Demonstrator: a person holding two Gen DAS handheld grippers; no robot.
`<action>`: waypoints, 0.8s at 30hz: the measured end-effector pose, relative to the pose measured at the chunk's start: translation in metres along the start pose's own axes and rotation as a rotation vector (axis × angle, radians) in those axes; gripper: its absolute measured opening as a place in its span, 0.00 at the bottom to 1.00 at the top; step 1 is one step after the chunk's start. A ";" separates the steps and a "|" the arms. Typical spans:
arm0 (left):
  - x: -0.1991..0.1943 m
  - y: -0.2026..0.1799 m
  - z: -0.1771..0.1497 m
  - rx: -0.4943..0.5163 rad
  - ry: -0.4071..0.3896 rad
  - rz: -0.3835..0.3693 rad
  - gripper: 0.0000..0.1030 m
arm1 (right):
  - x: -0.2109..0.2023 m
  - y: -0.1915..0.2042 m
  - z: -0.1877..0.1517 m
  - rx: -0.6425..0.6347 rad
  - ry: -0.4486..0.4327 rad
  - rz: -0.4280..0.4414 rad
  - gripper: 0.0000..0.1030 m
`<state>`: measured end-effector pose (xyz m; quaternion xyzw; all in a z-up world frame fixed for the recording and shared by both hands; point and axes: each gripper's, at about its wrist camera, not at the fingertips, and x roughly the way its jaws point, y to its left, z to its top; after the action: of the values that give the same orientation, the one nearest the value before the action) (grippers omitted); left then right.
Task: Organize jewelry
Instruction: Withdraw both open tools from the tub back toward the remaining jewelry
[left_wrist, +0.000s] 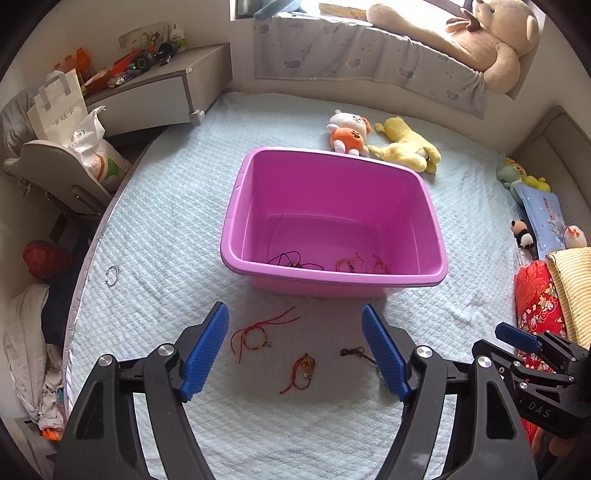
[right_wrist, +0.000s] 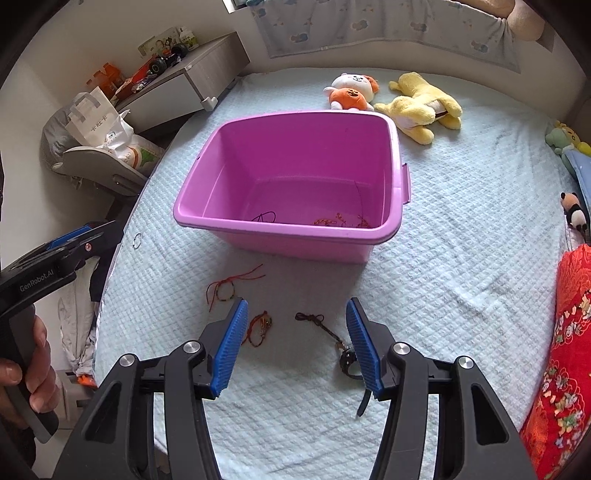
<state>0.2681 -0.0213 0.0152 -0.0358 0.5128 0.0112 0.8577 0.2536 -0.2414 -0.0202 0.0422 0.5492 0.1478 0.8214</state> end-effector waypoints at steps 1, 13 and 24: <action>-0.003 0.000 -0.005 0.001 0.000 0.001 0.72 | -0.002 0.000 -0.006 0.000 0.001 0.001 0.52; -0.030 -0.004 -0.054 0.005 0.007 0.011 0.73 | -0.019 0.002 -0.060 -0.003 0.015 0.024 0.52; -0.045 -0.013 -0.083 -0.004 0.013 0.035 0.73 | -0.028 -0.007 -0.084 -0.012 0.008 0.041 0.53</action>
<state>0.1743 -0.0393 0.0162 -0.0286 0.5191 0.0268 0.8538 0.1678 -0.2643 -0.0300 0.0478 0.5506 0.1680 0.8163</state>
